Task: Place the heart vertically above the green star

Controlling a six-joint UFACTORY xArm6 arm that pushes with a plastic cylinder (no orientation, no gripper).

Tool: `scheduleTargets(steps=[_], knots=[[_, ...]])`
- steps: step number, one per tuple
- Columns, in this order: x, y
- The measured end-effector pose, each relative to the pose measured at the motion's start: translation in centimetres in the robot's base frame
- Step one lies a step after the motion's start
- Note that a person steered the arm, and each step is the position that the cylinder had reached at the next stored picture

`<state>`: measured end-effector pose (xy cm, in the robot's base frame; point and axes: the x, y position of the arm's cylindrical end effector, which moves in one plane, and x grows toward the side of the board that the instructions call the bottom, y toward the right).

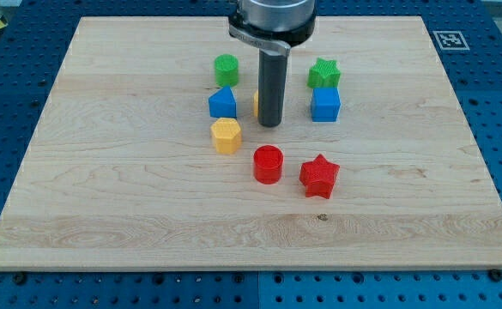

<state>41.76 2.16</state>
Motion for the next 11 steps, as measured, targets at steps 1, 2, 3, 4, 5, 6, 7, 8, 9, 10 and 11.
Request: scheduleTargets(steps=[1, 2, 3, 4, 5, 6, 7, 8, 9, 10, 11], knots=[[-3.1, 0.0], [-6.0, 0.0], [-9.2, 0.0], [-12.1, 0.0], [-12.0, 0.0], [-12.1, -2.8], [-13.4, -3.5], [-13.7, -3.5], [-14.3, -3.4], [-16.1, -3.4], [-17.8, -3.4]])
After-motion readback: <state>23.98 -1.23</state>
